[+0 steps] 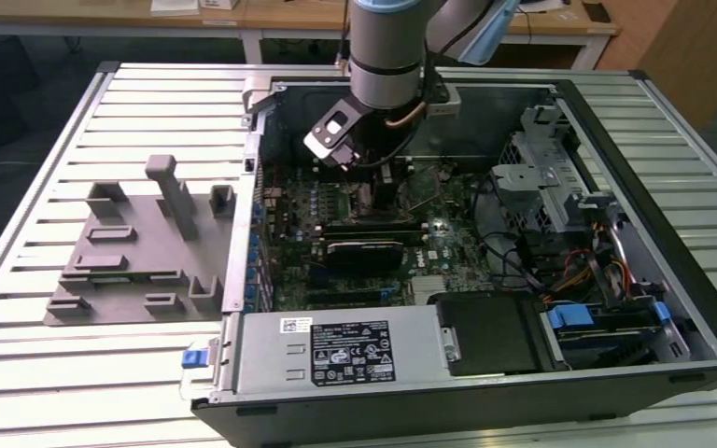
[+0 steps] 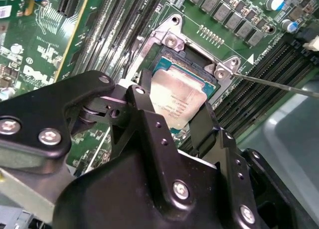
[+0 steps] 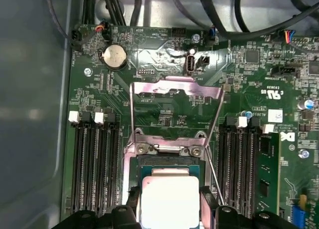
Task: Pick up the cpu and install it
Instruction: 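Place the cpu into insertion slot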
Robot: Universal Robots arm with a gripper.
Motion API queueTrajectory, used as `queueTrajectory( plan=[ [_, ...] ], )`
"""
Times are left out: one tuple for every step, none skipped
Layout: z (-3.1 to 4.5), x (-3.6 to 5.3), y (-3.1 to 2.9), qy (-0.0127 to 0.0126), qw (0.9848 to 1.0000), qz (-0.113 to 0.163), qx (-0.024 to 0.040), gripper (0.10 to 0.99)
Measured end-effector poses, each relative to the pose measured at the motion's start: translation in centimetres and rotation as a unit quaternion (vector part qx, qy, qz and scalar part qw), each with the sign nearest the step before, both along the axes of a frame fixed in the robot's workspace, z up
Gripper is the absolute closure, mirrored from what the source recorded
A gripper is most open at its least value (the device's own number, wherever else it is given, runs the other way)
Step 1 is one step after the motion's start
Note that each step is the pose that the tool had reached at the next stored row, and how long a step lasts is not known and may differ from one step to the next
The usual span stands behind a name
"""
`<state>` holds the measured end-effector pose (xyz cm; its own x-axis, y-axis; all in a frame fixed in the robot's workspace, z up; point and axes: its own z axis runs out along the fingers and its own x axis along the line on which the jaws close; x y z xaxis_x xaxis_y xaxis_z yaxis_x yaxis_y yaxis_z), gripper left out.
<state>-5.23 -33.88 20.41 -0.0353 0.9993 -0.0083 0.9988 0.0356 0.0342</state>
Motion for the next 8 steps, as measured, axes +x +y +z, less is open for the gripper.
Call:
queueTrajectory(
  plan=[
    [-0.13, 0.0, 0.0, 0.0, 1.0, -0.001, -0.0001, 0.541],
    [-0.22, 0.0, 0.0, 0.0, 1.0, -0.002, -0.0001, 0.541],
    [-0.29, -0.01, 0.0, 0.0, 1.0, -0.003, -0.0001, 0.541],
    [-0.34, -0.01, 0.0, 0.0, 1.0, -0.004, -0.0001, 0.541],
    [-0.41, -0.01, 0.0, 0.0, 1.0, -0.006, -0.0001, 0.541],
    [-0.48, -0.01, 0.0, 0.0, 1.0, -0.008, -0.0002, 0.541],
    [-0.55, -0.01, 0.0, 0.0, 1.0, -0.01, -0.0002, 0.541],
    [-0.62, -0.01, 0.0, 0.0, 0.9999, -0.012, -0.0002, 0.541]
  ],
)
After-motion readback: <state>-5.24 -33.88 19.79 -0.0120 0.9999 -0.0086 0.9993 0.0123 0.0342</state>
